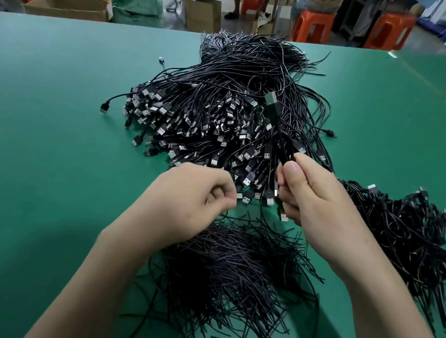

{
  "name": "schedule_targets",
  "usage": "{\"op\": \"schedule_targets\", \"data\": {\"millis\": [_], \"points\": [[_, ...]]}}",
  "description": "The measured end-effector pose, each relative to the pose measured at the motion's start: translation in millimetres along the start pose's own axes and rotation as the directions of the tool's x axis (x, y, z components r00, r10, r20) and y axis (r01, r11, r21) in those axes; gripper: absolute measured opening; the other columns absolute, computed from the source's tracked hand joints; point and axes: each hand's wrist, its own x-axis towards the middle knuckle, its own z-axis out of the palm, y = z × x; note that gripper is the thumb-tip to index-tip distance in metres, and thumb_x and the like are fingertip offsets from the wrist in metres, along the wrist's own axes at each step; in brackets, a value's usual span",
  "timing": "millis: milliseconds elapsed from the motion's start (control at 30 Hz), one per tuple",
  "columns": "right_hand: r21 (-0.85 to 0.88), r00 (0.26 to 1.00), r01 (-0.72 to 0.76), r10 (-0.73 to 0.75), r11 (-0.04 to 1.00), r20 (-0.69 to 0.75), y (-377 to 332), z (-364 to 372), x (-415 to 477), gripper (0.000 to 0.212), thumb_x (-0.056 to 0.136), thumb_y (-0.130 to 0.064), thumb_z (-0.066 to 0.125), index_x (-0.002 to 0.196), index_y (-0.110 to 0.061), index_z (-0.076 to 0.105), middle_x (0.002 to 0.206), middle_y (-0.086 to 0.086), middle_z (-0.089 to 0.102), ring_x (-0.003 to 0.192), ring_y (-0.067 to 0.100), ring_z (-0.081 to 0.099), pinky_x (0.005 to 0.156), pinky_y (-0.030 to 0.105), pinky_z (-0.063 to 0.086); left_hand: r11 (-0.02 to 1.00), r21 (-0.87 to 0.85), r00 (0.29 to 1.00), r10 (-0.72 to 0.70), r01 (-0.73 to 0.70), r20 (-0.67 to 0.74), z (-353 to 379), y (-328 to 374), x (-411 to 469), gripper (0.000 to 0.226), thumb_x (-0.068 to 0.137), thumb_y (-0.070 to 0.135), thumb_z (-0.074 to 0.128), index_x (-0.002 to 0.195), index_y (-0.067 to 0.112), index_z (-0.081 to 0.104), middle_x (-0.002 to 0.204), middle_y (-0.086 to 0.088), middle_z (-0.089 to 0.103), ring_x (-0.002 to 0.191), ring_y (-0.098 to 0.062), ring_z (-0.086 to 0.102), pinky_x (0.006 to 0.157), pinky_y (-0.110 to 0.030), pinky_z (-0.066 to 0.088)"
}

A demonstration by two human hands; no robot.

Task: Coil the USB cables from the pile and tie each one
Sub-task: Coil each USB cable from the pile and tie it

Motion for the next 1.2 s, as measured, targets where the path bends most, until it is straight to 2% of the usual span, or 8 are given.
{"op": "schedule_targets", "data": {"millis": [100,233,433,600,767,933,1033,1200], "points": [[0.000,0.999,0.036,-0.036,0.999,0.001,-4,-2,-2,0.036,0.110,-0.036,0.035,0.080,-0.022,0.047,0.061,-0.014,0.044,0.055,0.004,0.036,0.056,0.029,0.034,0.941,-0.339,0.992,-0.028,-0.016,-0.124,-6,1,-1,0.017,0.096,0.017,0.072,0.085,0.030,0.073,0.073,0.013,0.070,0.050,0.005,0.049,0.051,-0.007,0.037],[0.004,0.996,0.074,-0.074,0.997,0.045,-11,6,-4,0.034,0.110,-0.033,0.037,0.081,-0.018,0.048,0.061,-0.010,0.043,0.055,0.010,0.036,0.056,0.035,0.032,0.723,-0.690,0.992,-0.047,-0.048,-0.119,-6,11,-3,0.015,0.097,0.012,0.070,0.102,0.023,0.080,0.079,-0.003,0.075,0.067,-0.006,0.063,0.067,-0.019,0.055],[-0.034,0.997,0.075,-0.075,0.997,0.024,-16,15,-5,0.035,0.108,-0.032,0.039,0.074,-0.028,0.044,0.061,-0.013,0.049,0.055,0.006,0.039,0.057,0.031,0.033,0.461,-0.887,0.996,-0.069,-0.015,-0.052,6,20,3,0.018,0.097,0.012,0.066,0.109,0.006,0.078,0.078,0.001,0.072,0.067,-0.007,0.057,0.064,-0.018,0.051],[0.023,0.999,0.038,-0.038,0.999,0.010,-17,12,-4,0.035,0.109,-0.029,0.040,0.077,-0.021,0.052,0.063,-0.008,0.052,0.053,0.007,0.042,0.052,0.024,0.034,0.230,-0.972,0.998,0.023,0.044,0.051,8,16,4,0.026,0.092,0.022,0.061,0.104,0.016,0.083,0.079,0.002,0.071,0.069,-0.005,0.060,0.067,-0.018,0.053],[0.207,0.997,-0.020,0.003,0.978,0.082,-19,11,-5,0.035,0.110,-0.027,0.038,0.081,-0.017,0.056,0.066,-0.003,0.053,0.050,0.012,0.040,0.044,0.022,0.032,0.264,-0.964,0.997,0.054,0.040,0.056,14,10,5,0.023,0.094,0.023,0.063,0.105,0.028,0.083,0.085,0.005,0.073,0.073,-0.003,0.062,0.066,-0.016,0.050],[0.306,0.988,-0.062,0.015,0.950,0.153,-21,10,-6,0.036,0.110,-0.027,0.037,0.082,-0.014,0.056,0.064,-0.005,0.048,0.051,0.007,0.038,0.045,0.017,0.032,0.305,-0.951,0.996,0.082,-0.056,-0.033,18,13,5,0.014,0.090,0.026,0.069,0.096,0.022,0.082,0.085,0.005,0.075,0.072,-0.002,0.067,0.059,-0.014,0.038],[0.342,0.977,-0.071,-0.003,0.937,0.212,-23,8,-8,0.037,0.110,-0.028,0.037,0.080,-0.015,0.054,0.064,-0.006,0.046,0.051,0.004,0.038,0.047,0.015,0.032,0.258,-0.959,0.991,0.092,-0.119,-0.098,19,16,5,0.007,0.086,0.019,0.072,0.085,0.019,0.080,0.075,0.001,0.073,0.064,-0.006,0.069,0.063,-0.009,0.048],[0.394,0.947,-0.100,-0.034,0.914,0.319,-23,5,-9,0.036,0.109,-0.032,0.037,0.083,-0.020,0.057,0.065,-0.007,0.044,0.052,0.007,0.034,0.047,0.019,0.029,0.276,-0.949,0.987,0.095,-0.152,-0.130,18,14,5,0.006,0.087,0.019,0.074,0.082,0.016,0.076,0.073,-0.007,0.069,0.070,-0.024,0.070,0.076,-0.025,0.055]]}}
